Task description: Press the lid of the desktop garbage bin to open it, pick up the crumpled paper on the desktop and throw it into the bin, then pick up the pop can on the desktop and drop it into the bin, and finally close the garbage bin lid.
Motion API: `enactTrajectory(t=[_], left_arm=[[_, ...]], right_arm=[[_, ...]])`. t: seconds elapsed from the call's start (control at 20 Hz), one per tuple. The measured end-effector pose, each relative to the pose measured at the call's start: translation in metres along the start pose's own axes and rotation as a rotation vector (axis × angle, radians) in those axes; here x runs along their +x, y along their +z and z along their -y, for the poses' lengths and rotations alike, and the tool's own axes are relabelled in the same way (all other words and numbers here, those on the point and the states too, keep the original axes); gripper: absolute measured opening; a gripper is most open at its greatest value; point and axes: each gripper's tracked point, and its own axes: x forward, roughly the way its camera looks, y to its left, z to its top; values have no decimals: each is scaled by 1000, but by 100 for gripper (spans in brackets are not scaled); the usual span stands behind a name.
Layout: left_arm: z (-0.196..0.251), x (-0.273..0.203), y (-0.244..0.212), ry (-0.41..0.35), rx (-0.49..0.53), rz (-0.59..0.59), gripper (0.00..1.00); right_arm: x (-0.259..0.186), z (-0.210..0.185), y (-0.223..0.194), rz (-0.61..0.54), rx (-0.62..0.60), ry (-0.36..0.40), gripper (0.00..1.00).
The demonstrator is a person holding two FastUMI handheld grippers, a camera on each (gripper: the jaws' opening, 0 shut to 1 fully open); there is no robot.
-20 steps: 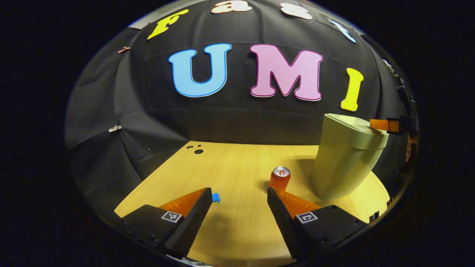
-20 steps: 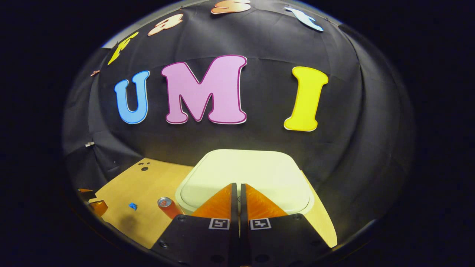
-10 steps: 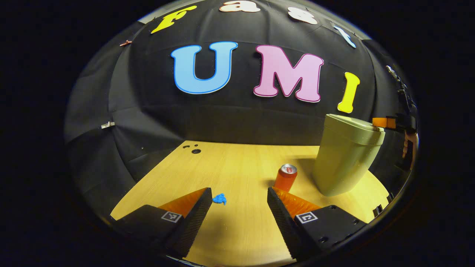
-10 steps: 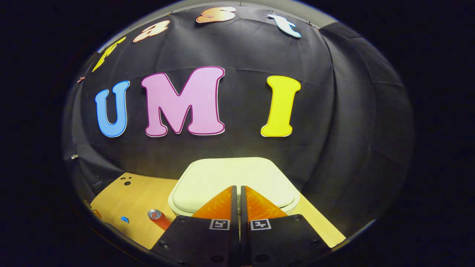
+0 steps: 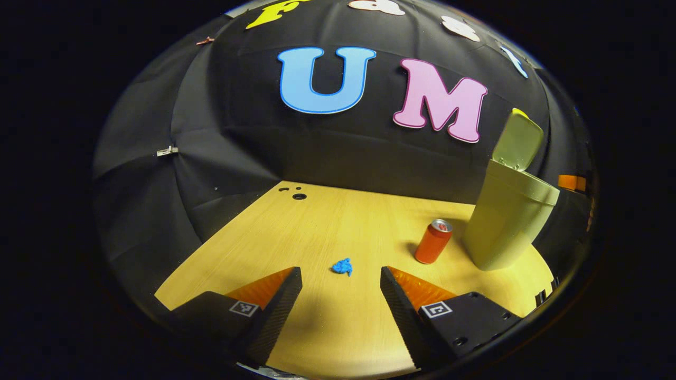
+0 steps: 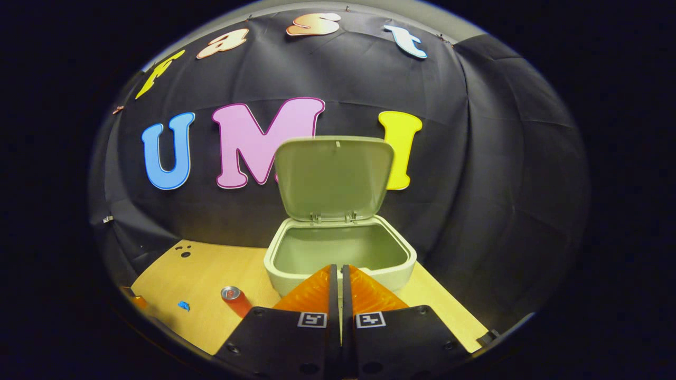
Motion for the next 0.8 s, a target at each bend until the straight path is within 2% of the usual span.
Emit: enactTrajectory(t=[0.05, 0.4, 0.8], left_arm=[[-4, 1, 0, 5, 3, -7, 96], [-6, 15, -16, -8, 25, -63, 96], [-5, 72, -13, -10, 33, -99, 96]], right_arm=[[-6, 2, -6, -11, -2, -7, 5], [-50, 16, -56, -119, 33, -45, 6], [-78, 24, -99, -227, 77, -92, 7]])
